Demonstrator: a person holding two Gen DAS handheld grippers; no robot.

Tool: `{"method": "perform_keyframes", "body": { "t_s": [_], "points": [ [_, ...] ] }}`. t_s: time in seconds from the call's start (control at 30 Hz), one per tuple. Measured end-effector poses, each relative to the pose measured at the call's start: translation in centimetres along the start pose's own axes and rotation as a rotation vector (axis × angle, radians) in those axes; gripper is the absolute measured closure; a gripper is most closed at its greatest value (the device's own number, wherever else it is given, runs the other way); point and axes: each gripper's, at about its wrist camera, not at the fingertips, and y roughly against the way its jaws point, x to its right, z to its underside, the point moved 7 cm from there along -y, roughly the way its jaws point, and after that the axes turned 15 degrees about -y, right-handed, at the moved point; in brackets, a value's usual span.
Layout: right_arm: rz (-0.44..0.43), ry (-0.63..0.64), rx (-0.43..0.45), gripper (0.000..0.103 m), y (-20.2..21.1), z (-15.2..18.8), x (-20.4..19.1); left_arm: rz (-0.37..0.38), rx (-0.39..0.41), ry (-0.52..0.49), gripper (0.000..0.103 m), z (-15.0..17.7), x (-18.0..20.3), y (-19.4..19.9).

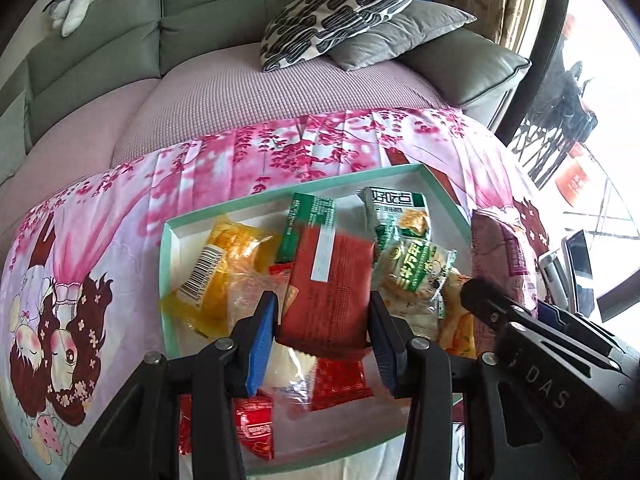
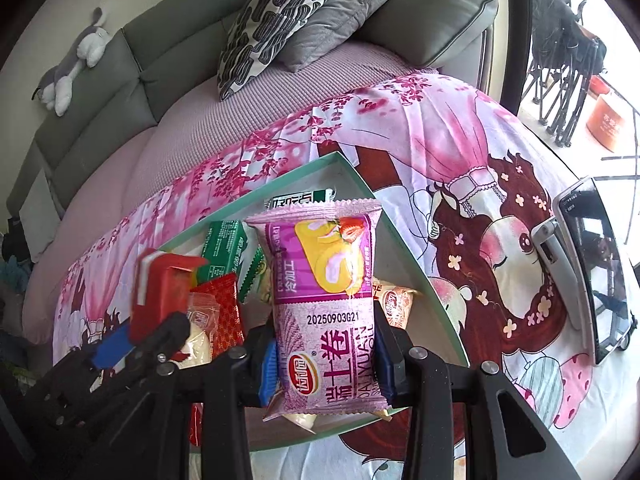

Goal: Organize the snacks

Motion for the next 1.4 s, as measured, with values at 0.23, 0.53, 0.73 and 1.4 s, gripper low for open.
{"method": "perform_keyframes", "body": {
  "t_s": [0.23,0.53,0.73,1.4],
  "points": [
    [-0.009,0.004,-0.007,0.062,0.0,0.1,-0.2,-0.005,0.001,0.008,0.050,0.1,-0.5,0.7],
    [-0.035,0.046,-0.036,0.060,-0.3,1.0,-1.6,-0.025,0.031,0.074,0.048,0.4,-3.0,3.1],
    [-0.041,0.075,-0.053,0.042,-0.6,1.7,-2.4,-0.090,-0.022,0.158,0.024,2.5,-5.9,2.4],
    [-0.027,0.186,0.012,0.000,1.0,4.0,-5.4,-0.281,-0.119,0.319,0.002,10.3,-13.1,2.8]
  ]
}}
